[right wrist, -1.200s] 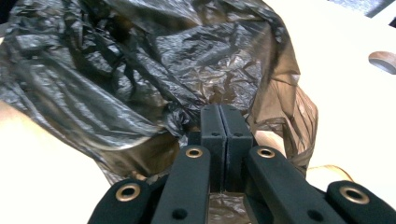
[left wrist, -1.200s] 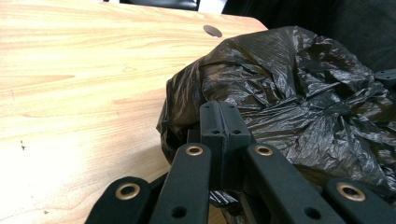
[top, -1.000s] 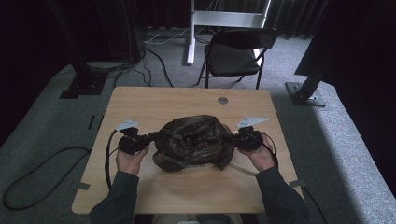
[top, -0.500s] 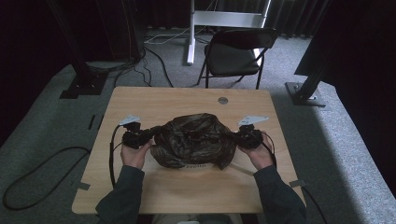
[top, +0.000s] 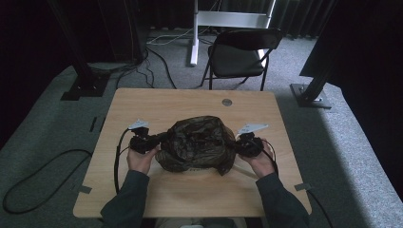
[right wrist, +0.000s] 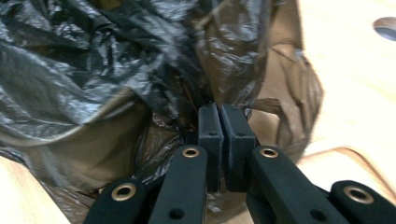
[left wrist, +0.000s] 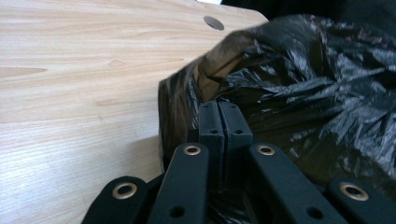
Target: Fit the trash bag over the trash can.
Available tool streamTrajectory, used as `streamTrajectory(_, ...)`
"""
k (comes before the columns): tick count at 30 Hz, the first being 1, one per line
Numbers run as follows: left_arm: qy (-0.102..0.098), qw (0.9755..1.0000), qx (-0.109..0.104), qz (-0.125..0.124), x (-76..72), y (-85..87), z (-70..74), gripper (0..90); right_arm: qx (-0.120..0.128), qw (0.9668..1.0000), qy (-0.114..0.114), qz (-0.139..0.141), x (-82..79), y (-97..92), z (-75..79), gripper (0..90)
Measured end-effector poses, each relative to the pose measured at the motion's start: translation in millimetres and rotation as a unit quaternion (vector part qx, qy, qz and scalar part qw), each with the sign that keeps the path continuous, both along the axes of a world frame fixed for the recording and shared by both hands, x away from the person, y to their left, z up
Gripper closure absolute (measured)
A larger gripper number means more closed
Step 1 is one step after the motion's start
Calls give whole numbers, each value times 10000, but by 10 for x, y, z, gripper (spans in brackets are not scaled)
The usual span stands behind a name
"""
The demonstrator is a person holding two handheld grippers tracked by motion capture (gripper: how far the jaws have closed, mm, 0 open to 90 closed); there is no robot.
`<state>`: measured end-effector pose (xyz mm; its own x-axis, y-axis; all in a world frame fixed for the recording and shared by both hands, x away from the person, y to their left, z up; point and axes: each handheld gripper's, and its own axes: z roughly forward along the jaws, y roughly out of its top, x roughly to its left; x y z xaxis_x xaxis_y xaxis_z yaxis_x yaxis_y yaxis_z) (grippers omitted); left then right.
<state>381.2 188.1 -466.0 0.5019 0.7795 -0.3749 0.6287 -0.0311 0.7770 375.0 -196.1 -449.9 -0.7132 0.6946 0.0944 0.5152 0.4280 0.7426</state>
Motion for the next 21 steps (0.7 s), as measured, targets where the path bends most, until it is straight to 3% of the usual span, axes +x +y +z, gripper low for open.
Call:
streamTrajectory(12, -143, 9998, -100, -60, -74, 14, 19, 811, 107, 9998, 7, 175, -66, 107, -14, 862)
streamTrajectory(21, -294, 9995, -125, -20, -123, 122, 168, 731, 117, 9995, 33, 290, -85, 140, -20, 848)
